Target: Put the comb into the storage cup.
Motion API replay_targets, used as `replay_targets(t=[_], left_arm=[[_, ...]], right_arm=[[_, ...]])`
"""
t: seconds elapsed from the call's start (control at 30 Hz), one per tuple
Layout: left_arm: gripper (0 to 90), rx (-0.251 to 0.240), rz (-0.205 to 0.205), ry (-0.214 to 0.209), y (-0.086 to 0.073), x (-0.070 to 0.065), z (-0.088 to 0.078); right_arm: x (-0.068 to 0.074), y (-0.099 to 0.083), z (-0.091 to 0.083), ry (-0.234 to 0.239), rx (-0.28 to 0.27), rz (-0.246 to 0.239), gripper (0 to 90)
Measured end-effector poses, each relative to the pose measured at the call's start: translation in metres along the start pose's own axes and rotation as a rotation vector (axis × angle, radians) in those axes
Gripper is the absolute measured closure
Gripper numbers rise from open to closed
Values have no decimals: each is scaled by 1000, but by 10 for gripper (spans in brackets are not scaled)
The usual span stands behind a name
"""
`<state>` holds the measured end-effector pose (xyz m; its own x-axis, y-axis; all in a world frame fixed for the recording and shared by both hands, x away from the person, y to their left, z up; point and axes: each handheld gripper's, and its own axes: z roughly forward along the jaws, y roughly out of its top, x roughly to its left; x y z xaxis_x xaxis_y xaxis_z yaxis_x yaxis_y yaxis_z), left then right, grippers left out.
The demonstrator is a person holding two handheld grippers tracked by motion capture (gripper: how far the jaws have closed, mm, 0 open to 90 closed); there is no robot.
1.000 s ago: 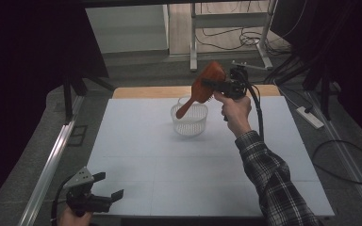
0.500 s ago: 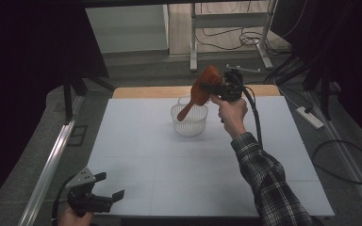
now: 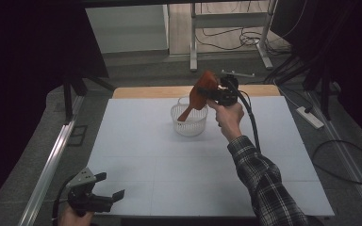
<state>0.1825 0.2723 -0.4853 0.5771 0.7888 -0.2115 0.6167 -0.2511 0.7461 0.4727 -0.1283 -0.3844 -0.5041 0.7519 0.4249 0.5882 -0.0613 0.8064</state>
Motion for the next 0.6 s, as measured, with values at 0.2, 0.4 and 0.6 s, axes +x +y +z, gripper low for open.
replay_targets(t=[0.2,0.4,0.6], left_arm=[[10,4,1,1,0,0,0],[12,6,1,4,0,0,0],[13,6,0,3,0,0,0]], right_arm=[[-1,-7,6,-7,11,0,542],[-2,-14,13,-9,24,3,542],[-3,-21,18,-20,33,0,541]])
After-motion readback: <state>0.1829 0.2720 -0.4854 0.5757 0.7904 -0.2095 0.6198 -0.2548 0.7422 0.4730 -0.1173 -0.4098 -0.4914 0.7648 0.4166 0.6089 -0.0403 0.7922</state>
